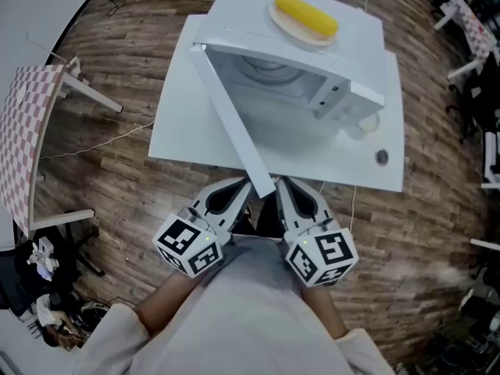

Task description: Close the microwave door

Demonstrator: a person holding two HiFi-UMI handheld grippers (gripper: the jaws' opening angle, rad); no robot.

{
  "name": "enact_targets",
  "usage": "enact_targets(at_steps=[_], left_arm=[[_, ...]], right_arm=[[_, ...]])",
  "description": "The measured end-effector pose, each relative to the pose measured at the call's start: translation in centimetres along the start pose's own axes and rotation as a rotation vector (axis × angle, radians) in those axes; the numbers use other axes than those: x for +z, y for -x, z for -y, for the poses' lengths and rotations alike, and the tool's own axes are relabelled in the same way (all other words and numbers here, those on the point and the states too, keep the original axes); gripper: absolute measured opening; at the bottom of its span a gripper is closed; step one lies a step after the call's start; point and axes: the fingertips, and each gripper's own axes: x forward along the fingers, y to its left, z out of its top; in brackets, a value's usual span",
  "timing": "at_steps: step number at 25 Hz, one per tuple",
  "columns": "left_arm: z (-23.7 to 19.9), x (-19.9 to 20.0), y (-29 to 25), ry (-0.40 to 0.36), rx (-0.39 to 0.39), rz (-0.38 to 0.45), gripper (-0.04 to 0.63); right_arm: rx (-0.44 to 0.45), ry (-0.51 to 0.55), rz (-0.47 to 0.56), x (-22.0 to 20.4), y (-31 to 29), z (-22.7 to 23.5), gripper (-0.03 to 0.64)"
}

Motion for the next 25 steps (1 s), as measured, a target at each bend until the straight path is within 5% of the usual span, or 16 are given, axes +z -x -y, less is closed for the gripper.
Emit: enact_targets(at_steps=[25], left_arm=[[1.2, 0.4, -4.1, 0.029, -0.066, -0.020, 0.018]], right_arm=[[-0.057, -0.035, 0.016, 1.1, 0.8, 4.0, 0.024]])
